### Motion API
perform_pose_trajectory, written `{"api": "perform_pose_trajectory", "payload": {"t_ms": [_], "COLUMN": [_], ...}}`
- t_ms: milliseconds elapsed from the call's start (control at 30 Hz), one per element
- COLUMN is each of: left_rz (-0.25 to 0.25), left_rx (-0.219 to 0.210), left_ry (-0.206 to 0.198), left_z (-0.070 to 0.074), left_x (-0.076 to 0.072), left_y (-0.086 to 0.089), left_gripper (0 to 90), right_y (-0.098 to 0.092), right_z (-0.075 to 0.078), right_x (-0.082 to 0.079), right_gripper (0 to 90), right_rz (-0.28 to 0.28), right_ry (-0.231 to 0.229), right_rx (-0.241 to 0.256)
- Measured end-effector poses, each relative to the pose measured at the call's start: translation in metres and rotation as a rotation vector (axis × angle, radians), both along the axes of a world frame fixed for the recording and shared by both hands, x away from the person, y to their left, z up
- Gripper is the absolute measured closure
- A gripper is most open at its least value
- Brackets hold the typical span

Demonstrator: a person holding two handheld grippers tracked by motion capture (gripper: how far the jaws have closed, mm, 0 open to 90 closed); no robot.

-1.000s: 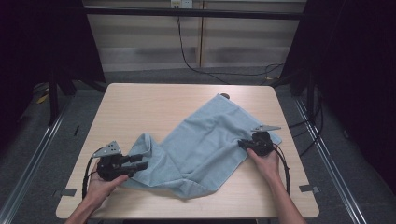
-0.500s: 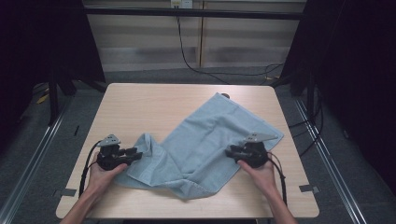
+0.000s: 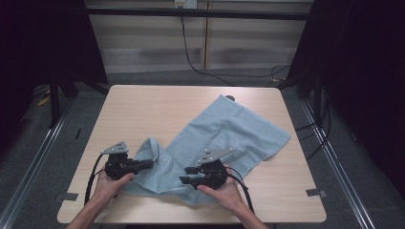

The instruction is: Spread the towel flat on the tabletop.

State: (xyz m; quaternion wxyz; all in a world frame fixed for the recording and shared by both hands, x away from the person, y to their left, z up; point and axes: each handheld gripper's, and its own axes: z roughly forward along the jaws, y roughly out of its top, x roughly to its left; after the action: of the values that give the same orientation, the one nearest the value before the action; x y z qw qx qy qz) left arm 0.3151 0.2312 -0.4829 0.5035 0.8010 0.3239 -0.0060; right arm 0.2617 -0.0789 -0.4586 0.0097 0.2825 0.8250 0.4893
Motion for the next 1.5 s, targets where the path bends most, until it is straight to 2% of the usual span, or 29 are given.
{"api": "perform_pose_trajectory", "payload": {"t_ms": [67,133,233,267,300,333,367,400,467,500,567,600,633,700,733,767,800,933,1000,1067,1167,1233,1267,1367,1433,1500], "left_rz": [0.005,0.029,0.082,0.093,0.101,0.110,0.128,0.142,0.186,0.207,0.230,0.227,0.216,0.178,0.146,0.121,0.096,0.056,0.032,0.013,-0.021,-0.037,-0.044,-0.055,-0.061,-0.067], "left_rx": [0.015,0.023,0.027,0.027,0.031,0.037,0.031,0.016,0.006,0.021,-0.018,-0.032,-0.028,-0.010,0.028,0.094,0.136,0.188,0.204,0.230,0.227,0.219,0.228,0.220,0.220,0.219], "left_ry": [-0.006,0.007,0.045,0.053,0.061,0.058,0.056,0.049,0.023,0.001,-0.011,-0.020,-0.030,-0.023,-0.025,-0.031,-0.033,-0.046,-0.036,-0.052,-0.046,-0.038,-0.051,-0.043,-0.037,-0.037], "left_z": [0.000,-0.002,-0.010,-0.012,-0.013,-0.013,-0.011,-0.009,-0.003,0.002,0.008,0.009,0.010,0.007,0.004,-0.002,-0.006,-0.012,-0.015,-0.016,-0.018,-0.019,-0.019,-0.019,-0.019,-0.019], "left_x": [0.001,0.005,0.016,0.018,0.020,0.021,0.020,0.020,0.017,0.015,0.010,0.007,0.005,0.001,-0.001,-0.003,-0.003,-0.005,-0.006,-0.009,-0.011,-0.013,-0.014,-0.017,-0.019,-0.021], "left_y": [-0.004,-0.005,-0.001,0.001,0.003,0.004,0.007,0.010,0.017,0.023,0.033,0.037,0.038,0.033,0.026,0.016,0.008,-0.009,-0.015,-0.019,-0.023,-0.026,-0.027,-0.029,-0.030,-0.030], "left_gripper": [87.7,86.8,85.3,85.2,84.4,80.9,75.4,71.2,59.4,56.8,56.8,58.0,61.5,64.3,65.5,65.7,65.7,65.7,65.7,65.6,65.6,65.5,65.5,65.6,65.5,65.0], "right_y": [0.015,0.027,0.045,0.047,0.048,0.047,0.045,0.041,0.033,0.030,0.017,0.010,0.002,-0.016,-0.022,-0.030,-0.041,-0.073,-0.086,-0.101,-0.122,-0.132,-0.136,-0.138,-0.135,-0.127], "right_z": [0.002,-0.001,-0.015,-0.019,-0.023,-0.025,-0.024,-0.023,-0.017,-0.015,-0.008,-0.005,-0.002,0.004,0.005,0.007,0.007,0.000,-0.006,-0.015,-0.025,-0.025,-0.023,-0.008,0.000,0.008], "right_x": [-0.003,-0.006,-0.009,-0.009,-0.009,-0.009,-0.008,-0.006,-0.004,-0.004,-0.002,-0.001,0.000,0.002,0.002,0.002,0.002,-0.004,-0.007,-0.007,-0.005,-0.005,-0.007,-0.013,-0.016,-0.021], "right_gripper": [57.8,57.4,54.5,54.4,59.5,73.2,79.6,84.1,86.1,86.3,86.5,86.5,86.5,86.5,86.5,86.4,86.4,86.2,86.2,86.3,86.5,82.0,77.5,67.3,63.9,62.4], "right_rz": [0.044,0.081,0.114,0.112,0.110,0.093,0.086,0.078,0.048,0.035,-0.016,-0.040,-0.067,-0.115,-0.130,-0.150,-0.173,-0.250,-0.278,-0.320,-0.376,-0.395,-0.400,-0.422,-0.430,-0.400], "right_ry": [-0.005,-0.009,-0.002,0.002,-0.006,-0.021,-0.028,-0.021,-0.036,-0.042,-0.046,-0.050,-0.058,-0.058,-0.059,-0.062,-0.064,-0.043,-0.033,-0.020,0.025,0.036,0.028,-0.019,-0.041,-0.060], "right_rx": [0.004,-0.007,-0.086,-0.115,-0.136,-0.161,-0.168,-0.145,-0.143,-0.138,-0.114,-0.106,-0.099,-0.082,-0.080,-0.082,-0.090,-0.111,-0.136,-0.198,-0.219,-0.216,-0.206,-0.168,-0.151,-0.118]}}
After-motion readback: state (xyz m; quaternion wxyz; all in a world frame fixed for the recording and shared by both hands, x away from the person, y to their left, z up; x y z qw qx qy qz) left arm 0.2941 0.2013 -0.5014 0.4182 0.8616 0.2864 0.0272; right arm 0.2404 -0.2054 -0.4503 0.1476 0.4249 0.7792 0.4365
